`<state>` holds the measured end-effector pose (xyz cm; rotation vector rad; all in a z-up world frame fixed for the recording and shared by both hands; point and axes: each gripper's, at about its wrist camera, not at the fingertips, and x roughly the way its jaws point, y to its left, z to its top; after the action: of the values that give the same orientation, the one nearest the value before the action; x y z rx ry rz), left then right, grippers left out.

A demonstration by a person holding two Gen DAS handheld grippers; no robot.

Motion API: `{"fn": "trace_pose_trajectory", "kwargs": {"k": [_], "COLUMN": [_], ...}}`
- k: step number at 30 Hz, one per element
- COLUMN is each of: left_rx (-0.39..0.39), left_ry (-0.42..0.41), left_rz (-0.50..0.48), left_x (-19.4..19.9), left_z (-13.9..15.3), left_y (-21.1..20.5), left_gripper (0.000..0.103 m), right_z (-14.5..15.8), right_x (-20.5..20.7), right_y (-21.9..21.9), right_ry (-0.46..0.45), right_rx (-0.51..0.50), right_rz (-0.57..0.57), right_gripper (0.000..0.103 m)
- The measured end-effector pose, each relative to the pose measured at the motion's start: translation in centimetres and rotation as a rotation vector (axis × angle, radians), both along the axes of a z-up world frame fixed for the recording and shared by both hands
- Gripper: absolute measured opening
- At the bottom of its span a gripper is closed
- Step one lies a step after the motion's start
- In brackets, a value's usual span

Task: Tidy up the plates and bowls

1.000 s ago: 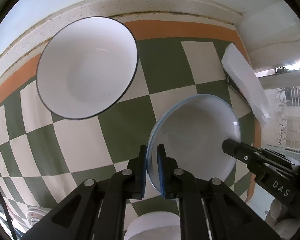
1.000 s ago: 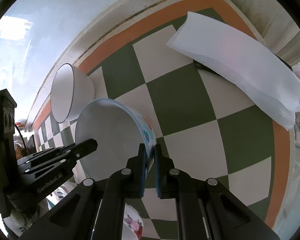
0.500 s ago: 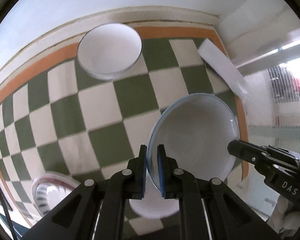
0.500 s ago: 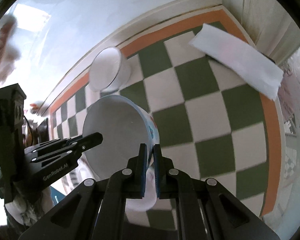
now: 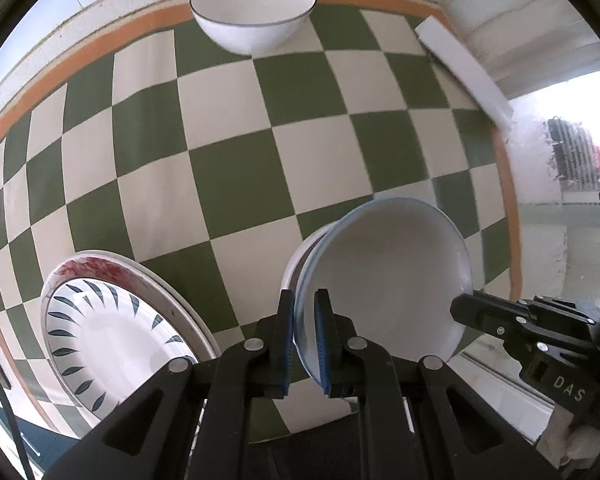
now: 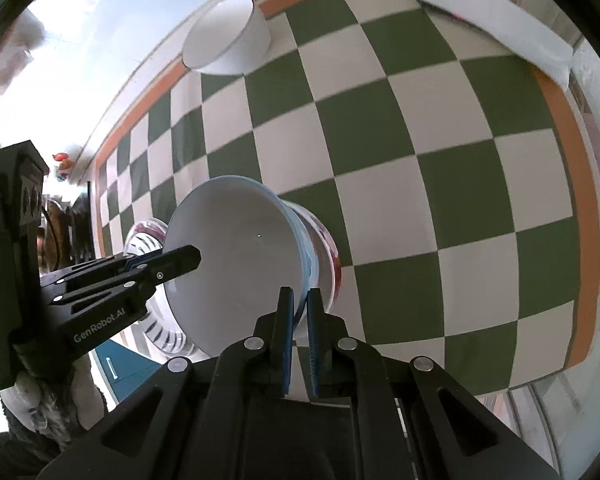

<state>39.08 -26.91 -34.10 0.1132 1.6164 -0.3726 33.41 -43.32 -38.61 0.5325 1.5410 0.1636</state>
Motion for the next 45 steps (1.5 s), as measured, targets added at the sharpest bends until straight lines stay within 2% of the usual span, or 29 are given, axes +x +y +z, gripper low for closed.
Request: {"fn": "trace_pose_trajectory", "kwargs": {"k": [6,17,20,24,25,27,29,33,38,43,45], "left_rx": [0.024,0.034,0.005,-0.036,-0.045,-0.041,-0.055,-0.093,-0.133,-0.099,-0.085], "left_ry": [0.013,0.029,0.033,-0.034,-0.072,-0.128,-0.138,-0.100,-0.022,0.003,-0.002], "left_rz": [-0.026,-0.046,-0.031,0.009,0.032,0.075,0.159,0.310,0.395,0.393,0.377], "left_x": [-0.2,-0.5,0.0,2.3,3.5,5.6,8.6,14.1,19.3,22.0,22.6], "left_z": [-1.4,-2.3,-1.1,2.5,3.6,4.7,4.6,2.7,-0.4,-2.6,-3.0], "left_y": [-0.5,-0.5,0.1,1.1,1.6,2.4,3.6,5.7,6.1,5.3,4.7], "left_gripper": [0.008,0.008,0.008,0.010,0.014,0.023,0.027,0.028,0.028,0.027,0.027], "right_z": [-1.8,-3.2,-2.9,0.4,1.6,3.5,4.8,4.6,1.0,-2.5,-3.6], "right_x": [0.0,0.7,1.2,2.5,3.3,5.1,7.7,14.3,21.8,26.5,27.5], "right_y": [0.4,0.9,1.1,0.2,-0.2,-0.8,-1.1,-1.2,-0.7,0.6,0.9], "right_ry": [0.036,0.086,0.102,0.043,0.012,-0.046,-0.111,-0.188,-0.157,-0.103,-0.085], "right_rx": [-0.017,-0.023,-0.026,-0.009,-0.013,-0.017,-0.017,-0.048,-0.035,-0.015,-0.008], "right_rz": [0.009,0.027,0.049,0.042,0.035,0.019,0.009,-0.009,-0.032,-0.015,-0.011], "right_gripper": [0.008,0.011,0.011,0.012,0.014,0.039,0.051,0.051,0.051,0.051,0.046]}}
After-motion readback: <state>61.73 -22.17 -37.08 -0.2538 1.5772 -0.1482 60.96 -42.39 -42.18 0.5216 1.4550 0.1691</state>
